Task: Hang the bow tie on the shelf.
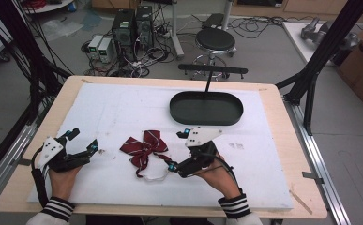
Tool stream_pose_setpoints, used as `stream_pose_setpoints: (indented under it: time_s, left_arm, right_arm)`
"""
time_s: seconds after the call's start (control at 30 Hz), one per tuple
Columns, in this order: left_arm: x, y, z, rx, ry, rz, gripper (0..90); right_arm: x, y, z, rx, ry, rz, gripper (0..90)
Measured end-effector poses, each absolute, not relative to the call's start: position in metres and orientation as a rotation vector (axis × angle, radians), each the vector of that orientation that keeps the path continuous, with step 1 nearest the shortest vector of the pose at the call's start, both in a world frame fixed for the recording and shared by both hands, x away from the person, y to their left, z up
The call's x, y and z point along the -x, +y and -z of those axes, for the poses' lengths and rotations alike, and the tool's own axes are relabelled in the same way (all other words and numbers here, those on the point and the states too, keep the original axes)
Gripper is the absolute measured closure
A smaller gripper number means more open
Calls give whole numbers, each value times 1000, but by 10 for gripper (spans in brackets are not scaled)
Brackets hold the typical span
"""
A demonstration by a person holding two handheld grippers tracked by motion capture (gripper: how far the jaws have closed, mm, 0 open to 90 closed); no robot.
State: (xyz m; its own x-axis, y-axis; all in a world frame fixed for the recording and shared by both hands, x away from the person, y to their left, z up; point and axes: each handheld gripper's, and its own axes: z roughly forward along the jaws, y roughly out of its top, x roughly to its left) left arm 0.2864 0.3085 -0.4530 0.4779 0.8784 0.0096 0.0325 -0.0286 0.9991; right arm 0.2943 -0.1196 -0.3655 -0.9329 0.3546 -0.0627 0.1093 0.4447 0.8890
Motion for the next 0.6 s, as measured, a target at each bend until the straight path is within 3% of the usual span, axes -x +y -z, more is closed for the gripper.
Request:
stream_pose_setpoints:
  time_s: [0.23,0.27,0.3,0.6]
  left_arm:
    - [-286,308,453,-1447,851,-830,151]
    - [-286,308,453,-1446,851,-830,151]
    - [-286,308,453,-1446,850,-830,151]
    - [-286,308,453,-1445,850,-830,151]
  right_arm:
    - [-296,-97,371,-348,2566,-1420,73]
    - [-297,-93,373,-320,2600,-1396,169]
    - [-297,-91,374,-290,2624,-1384,187]
    - [-298,-73,384,-210,2733,-1274,228]
